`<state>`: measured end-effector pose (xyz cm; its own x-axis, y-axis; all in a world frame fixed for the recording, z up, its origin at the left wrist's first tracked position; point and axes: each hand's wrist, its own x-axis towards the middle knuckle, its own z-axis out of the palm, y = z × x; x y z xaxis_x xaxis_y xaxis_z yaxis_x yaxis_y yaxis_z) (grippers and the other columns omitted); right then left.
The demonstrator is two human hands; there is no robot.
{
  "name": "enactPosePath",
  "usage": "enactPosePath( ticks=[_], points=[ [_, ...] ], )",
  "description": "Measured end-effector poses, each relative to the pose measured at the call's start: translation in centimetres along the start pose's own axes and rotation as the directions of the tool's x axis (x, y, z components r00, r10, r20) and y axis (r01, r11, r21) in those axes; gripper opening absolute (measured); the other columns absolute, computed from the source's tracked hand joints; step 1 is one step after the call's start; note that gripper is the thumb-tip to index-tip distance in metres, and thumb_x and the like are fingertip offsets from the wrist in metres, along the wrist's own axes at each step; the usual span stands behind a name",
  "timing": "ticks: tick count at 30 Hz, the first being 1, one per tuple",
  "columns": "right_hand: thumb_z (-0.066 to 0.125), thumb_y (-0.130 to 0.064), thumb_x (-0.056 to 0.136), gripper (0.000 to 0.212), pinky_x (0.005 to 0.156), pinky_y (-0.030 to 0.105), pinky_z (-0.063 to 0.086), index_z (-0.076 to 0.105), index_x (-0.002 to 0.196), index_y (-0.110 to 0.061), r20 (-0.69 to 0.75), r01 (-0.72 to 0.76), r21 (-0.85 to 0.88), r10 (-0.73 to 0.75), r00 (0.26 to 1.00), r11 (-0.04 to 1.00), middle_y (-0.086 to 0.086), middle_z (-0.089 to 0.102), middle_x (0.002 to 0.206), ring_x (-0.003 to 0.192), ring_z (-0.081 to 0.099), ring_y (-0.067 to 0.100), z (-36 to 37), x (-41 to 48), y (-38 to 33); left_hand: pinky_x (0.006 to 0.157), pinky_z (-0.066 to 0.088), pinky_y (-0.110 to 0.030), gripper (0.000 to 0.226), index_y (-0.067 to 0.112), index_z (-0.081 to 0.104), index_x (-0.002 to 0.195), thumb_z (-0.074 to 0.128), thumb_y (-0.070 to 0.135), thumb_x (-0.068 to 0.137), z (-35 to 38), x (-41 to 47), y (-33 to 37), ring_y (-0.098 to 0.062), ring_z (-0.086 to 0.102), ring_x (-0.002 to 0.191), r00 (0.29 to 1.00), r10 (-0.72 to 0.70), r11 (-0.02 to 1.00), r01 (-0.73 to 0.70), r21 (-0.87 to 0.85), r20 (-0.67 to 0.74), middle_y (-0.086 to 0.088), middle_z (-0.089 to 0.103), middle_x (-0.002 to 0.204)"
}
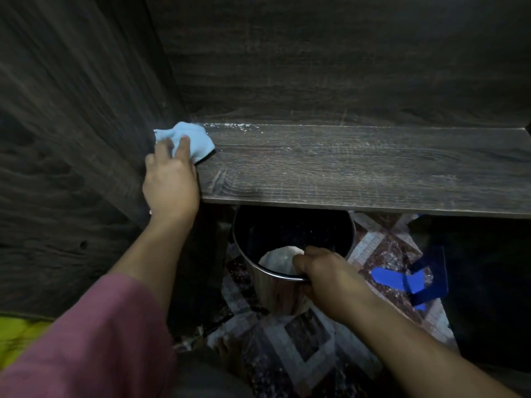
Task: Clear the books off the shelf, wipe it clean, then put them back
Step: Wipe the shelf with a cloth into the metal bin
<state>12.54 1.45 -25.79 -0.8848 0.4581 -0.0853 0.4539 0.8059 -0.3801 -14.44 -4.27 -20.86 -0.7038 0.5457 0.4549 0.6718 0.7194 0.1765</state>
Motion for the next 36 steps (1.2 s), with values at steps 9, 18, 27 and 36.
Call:
enactPosePath(
  ticks=[9, 18, 27, 36],
  points=[
    [0.064, -0.007, 0.072, 0.013, 0.065, 0.039, 0.047, 0.057, 0.08, -0.015, 0.017, -0.025, 0.067, 0.024, 1.0, 0.997, 0.0, 0.053, 0.085, 0.087, 0.057, 0.026, 0.0, -0.9, 0.4, 0.083, 0.042, -0.042, 0.043, 0.006, 0.049, 0.124, 0.047, 0.04, 0.098, 1.3, 2.2, 1.4, -0.042, 0.056, 0.106, 0.964, -0.095, 0.992, 0.073, 0.098, 0.247, -0.023, 0.059, 0.118],
    [0.058, -0.012, 0.082, 0.018, 0.071, 0.029, 0.04, 0.06, 0.099, -0.02, 0.05, -0.051, 0.074, 0.048, 0.998, 0.996, 0.001, 0.054, 0.101, 0.105, 0.056, 0.026, -0.5, -1.3, 0.0, 0.089, 0.042, -0.035, 0.044, 0.028, 0.05, 0.137, 0.052, 0.041, 0.095, -0.4, -2.4, 9.8, -0.034, 0.057, 0.111, 0.929, 0.183, 0.973, -0.125, -0.192, 0.321, -0.012, 0.061, 0.126],
    [0.063, -0.006, 0.074, 0.02, 0.068, 0.034, 0.048, 0.056, 0.084, -0.021, 0.022, -0.053, 0.121, 0.051, 0.998, 0.991, -0.001, 0.052, 0.089, 0.091, 0.059, 0.026, -0.3, -1.6, 1.3, 0.087, 0.041, -0.032, 0.04, 0.027, 0.058, 0.131, 0.055, 0.023, 0.092, 0.3, 0.3, 7.8, -0.034, 0.052, 0.111, 0.988, -0.107, 0.92, 0.142, -0.364, 0.115, -0.013, 0.058, 0.126],
    [0.062, -0.008, 0.075, 0.043, 0.067, 0.029, 0.041, 0.038, 0.095, -0.037, 0.012, -0.058, 0.183, 0.057, 0.998, 0.981, -0.005, 0.049, 0.087, 0.091, 0.059, 0.028, -0.9, -2.6, 2.2, 0.097, 0.04, -0.051, 0.055, 0.024, 0.044, 0.138, 0.059, 0.01, 0.087, 1.4, 0.8, 4.4, -0.038, 0.035, 0.122, 0.904, -0.398, 0.91, 0.411, -0.06, 0.159, -0.01, 0.031, 0.147]
  ],
)
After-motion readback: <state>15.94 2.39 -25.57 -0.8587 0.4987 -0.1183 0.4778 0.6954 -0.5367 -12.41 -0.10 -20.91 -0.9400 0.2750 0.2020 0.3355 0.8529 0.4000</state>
